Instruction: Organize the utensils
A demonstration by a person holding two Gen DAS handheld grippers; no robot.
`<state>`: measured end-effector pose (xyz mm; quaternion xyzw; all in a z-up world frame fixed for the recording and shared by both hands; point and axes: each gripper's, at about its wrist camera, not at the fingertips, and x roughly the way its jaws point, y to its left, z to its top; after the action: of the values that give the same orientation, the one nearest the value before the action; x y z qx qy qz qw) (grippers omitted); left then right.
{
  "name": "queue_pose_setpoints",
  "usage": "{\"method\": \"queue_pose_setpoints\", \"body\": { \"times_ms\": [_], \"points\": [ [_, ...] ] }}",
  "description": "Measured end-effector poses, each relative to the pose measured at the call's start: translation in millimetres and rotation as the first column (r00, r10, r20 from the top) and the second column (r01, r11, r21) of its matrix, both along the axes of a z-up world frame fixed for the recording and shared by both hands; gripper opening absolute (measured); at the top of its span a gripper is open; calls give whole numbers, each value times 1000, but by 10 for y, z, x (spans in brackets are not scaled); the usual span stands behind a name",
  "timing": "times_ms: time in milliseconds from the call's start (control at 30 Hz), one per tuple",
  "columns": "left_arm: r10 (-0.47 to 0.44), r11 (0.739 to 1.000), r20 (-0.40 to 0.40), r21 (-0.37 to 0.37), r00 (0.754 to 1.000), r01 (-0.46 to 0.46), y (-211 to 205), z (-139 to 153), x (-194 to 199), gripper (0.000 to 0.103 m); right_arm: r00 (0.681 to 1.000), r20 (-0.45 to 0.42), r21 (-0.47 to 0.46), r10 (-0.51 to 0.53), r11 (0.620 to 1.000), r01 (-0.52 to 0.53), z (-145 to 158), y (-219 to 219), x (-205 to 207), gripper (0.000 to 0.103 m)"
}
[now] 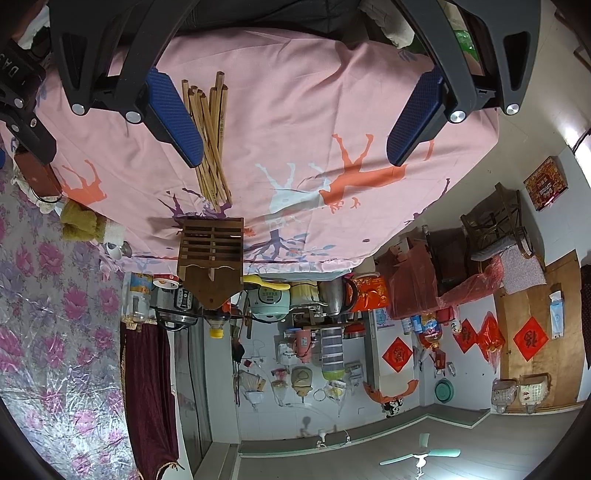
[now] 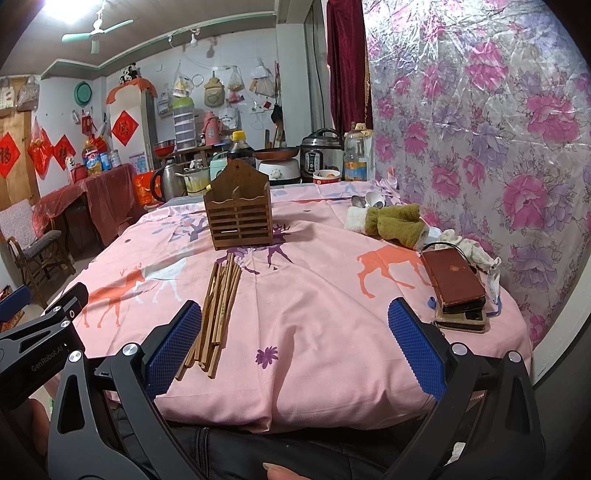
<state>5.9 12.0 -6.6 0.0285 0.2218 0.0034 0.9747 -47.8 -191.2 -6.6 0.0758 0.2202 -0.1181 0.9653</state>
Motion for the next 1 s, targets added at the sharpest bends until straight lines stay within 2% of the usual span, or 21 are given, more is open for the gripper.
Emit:
{"method": "queue_pose_setpoints", "body": {
  "times_ms": [767, 1000],
  "points": [
    [0, 1000, -4, 3, 1000, 0, 3, -4, -11, 98, 1000, 0, -1, 0, 1000, 0, 12, 1, 1, 97],
    [-7, 1000, -28, 3, 1000, 7, 65, -128, -7, 98, 1000, -2, -1, -1, 1000, 1, 15, 2, 1, 97]
  ]
}}
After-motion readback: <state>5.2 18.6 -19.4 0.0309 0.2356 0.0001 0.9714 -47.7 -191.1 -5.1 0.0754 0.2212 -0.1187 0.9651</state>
